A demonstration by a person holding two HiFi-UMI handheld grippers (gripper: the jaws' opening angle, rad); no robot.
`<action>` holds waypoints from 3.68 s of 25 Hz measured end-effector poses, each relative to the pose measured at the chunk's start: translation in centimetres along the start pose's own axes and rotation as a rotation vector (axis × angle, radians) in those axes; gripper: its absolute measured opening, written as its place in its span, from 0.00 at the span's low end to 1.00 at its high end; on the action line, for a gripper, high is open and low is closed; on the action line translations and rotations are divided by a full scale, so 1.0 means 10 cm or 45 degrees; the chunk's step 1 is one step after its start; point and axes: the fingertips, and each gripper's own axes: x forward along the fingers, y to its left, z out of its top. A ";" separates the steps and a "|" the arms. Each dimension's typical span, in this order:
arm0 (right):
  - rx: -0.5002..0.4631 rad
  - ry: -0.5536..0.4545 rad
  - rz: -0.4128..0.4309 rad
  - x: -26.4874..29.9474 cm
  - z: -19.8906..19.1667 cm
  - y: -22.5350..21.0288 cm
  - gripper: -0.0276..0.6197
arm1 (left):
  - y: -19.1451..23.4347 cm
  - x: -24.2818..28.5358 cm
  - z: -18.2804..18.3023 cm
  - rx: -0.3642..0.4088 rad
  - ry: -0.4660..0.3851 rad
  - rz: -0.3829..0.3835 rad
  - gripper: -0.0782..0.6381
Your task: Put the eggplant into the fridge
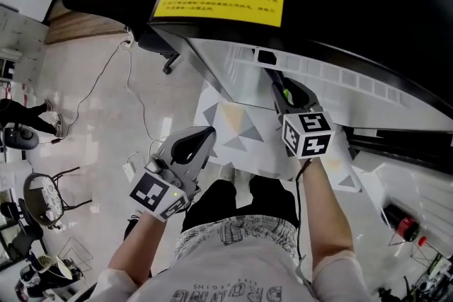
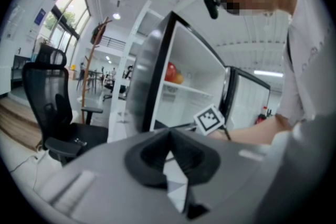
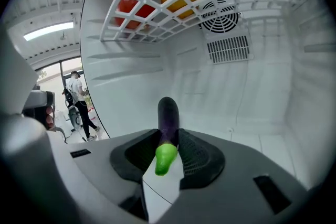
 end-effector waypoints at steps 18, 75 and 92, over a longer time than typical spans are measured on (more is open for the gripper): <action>-0.175 0.147 -0.077 0.31 -0.16 -0.08 0.23 | 0.12 -0.02 -0.07 -0.015 -0.022 0.049 0.12; -0.239 0.090 -0.191 -0.58 0.27 0.28 0.23 | -0.07 -0.33 0.48 0.030 -0.072 -0.070 0.12; -0.192 0.007 -0.204 -1.37 0.35 0.73 0.09 | -0.32 -0.61 0.73 0.092 -0.111 -0.162 0.12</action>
